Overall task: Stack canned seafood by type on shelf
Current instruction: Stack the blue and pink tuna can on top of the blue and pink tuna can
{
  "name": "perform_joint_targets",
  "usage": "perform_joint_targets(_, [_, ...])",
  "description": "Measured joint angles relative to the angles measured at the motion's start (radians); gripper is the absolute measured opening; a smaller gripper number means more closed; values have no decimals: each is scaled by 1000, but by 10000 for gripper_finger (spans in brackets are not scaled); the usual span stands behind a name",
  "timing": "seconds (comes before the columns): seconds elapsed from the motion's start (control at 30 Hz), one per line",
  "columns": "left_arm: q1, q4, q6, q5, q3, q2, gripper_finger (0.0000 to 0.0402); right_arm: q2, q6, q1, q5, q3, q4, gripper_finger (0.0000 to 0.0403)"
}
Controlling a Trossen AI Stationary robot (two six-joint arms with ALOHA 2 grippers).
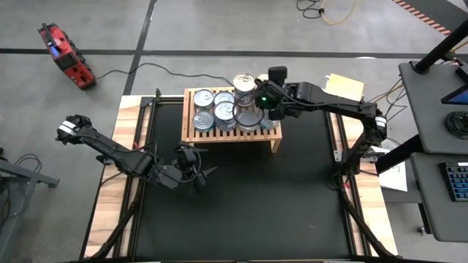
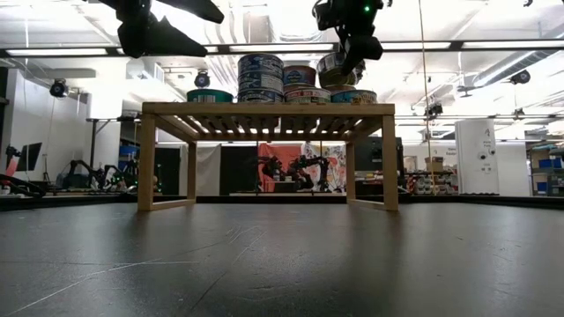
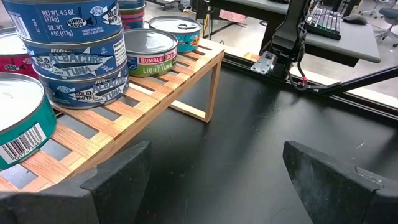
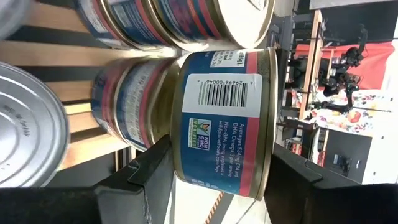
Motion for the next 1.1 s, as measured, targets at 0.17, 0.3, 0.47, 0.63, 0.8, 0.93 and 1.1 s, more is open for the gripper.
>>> perform_joint_targets(0.17, [0, 0, 0, 0, 0, 0, 346, 0, 8, -14, 0, 0, -5, 184])
perform_joint_targets(0.3, [0, 0, 0, 0, 0, 0, 346, 0, 9, -16, -5, 0, -5, 196])
perform_joint_targets(0.47, [0, 0, 0, -2, 0, 0, 346, 0, 20, -16, -27, 0, -5, 197])
perform_joint_targets(0.63, [0, 0, 0, -7, 0, 1, 346, 0, 21, -16, -27, 0, -5, 194])
perform_joint_targets(0.8, [0, 0, 0, -7, 0, 1, 346, 0, 21, -16, -27, 0, -5, 212])
perform_joint_targets(0.93, [0, 0, 0, -7, 0, 1, 346, 0, 27, -16, -57, 0, -9, 227])
perform_joint_targets(1.1, [0, 0, 0, -7, 0, 1, 346, 0, 45, -16, -82, 0, -16, 244])
